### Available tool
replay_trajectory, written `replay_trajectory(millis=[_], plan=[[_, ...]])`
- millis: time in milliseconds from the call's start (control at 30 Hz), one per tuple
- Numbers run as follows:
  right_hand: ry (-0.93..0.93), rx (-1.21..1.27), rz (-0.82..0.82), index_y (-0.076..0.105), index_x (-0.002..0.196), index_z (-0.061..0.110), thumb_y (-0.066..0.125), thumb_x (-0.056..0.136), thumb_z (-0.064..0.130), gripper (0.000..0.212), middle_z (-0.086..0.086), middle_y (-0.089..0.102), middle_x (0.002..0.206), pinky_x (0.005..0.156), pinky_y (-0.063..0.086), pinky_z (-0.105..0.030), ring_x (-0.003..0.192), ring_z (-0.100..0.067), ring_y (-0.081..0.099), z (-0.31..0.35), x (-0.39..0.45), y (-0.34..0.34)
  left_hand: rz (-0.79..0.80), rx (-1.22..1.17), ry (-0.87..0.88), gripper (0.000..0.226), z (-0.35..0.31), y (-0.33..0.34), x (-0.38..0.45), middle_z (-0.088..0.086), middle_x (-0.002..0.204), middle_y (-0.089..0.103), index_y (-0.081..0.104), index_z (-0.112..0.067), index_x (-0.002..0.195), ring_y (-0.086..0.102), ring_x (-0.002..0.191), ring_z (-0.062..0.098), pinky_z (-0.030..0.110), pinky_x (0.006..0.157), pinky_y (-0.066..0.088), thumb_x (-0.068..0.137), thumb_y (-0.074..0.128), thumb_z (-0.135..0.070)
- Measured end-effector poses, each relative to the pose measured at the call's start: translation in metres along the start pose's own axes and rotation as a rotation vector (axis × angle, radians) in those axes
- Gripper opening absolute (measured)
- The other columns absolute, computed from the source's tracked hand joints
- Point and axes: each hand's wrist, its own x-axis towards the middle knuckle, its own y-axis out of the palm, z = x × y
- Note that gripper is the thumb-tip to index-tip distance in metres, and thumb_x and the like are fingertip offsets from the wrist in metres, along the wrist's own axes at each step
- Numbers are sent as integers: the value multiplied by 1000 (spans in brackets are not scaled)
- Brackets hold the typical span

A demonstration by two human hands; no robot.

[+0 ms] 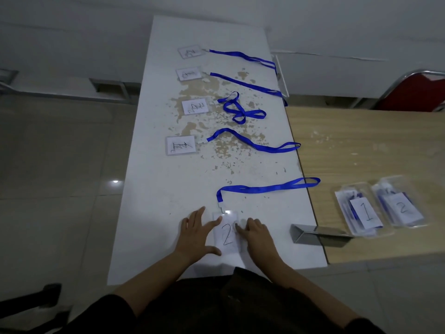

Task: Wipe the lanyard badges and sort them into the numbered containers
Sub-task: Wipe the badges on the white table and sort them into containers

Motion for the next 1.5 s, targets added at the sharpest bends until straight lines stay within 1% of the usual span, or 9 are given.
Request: replay_trajectory(millis=[267,433,567,733,933,1133,1267,1400,1500], plan=[[39,32,17,61,131,25,68,84,7,50,-7,58,95,71,46,-33,87,-24,56,-1,4,-5,20,-10,2,102,3,-2,2,4,161,-13,10,-53,148,-12,148,30,53,117,0,64,61,-80],[-280,-5,160,54,136,27,64,89,35,49,-8,57,117,83,49,-33,102,-22,57,4,-18,13,34,32,-14,104,0,-2,1,4,160,-16,4,-52,149,-12,148,30,53,117,0,65,58,-82],[-15,-2,68,50,139,32,61,93,30,47,-5,55,113,84,43,-29,102,-20,51,1,11,1,22,-7,-20,107,-4,-5,-1,6,161,-11,4,-47,151,-9,148,32,54,117,0,66,63,-77],[-320,-47,169,59,132,26,77,76,36,59,-10,63,115,77,52,-29,95,-21,62,11,-3,16,16,11,-33,114,-5,-10,-3,4,162,-10,-3,-43,152,-6,149,29,53,118,4,66,62,-78],[-43,-54,99,40,145,26,56,96,25,52,-11,49,127,93,44,-32,114,-24,49,9,24,6,48,41,-24,114,-4,-12,-1,6,161,-11,-3,-43,152,-8,149,31,54,117,3,65,63,-78],[-226,-55,105,69,119,34,85,67,26,54,1,61,87,61,47,-25,77,-15,60,1,-5,7,51,45,-11,119,-2,-12,-1,7,161,-11,-4,-42,152,-7,148,33,54,117,4,62,63,-81],[-64,-54,87,42,145,28,54,97,23,50,-9,51,125,92,41,-32,112,-23,50,5,14,6,48,45,-13,118,-4,-14,-2,7,161,-11,-3,-42,152,-8,148,33,54,117,3,63,65,-79],[-306,-20,178,58,132,28,75,78,33,57,-9,62,108,75,51,-31,93,-22,61,14,-8,18,52,28,-27,118,-5,-14,-3,7,161,-12,-4,-42,152,-8,148,32,53,117,2,63,66,-77],[-99,-78,98,45,143,31,60,93,24,52,-9,53,120,88,45,-33,108,-24,53,6,10,10,45,14,-30,118,-6,-13,-4,7,161,-12,-3,-42,152,-9,148,31,54,117,1,63,67,-76]])
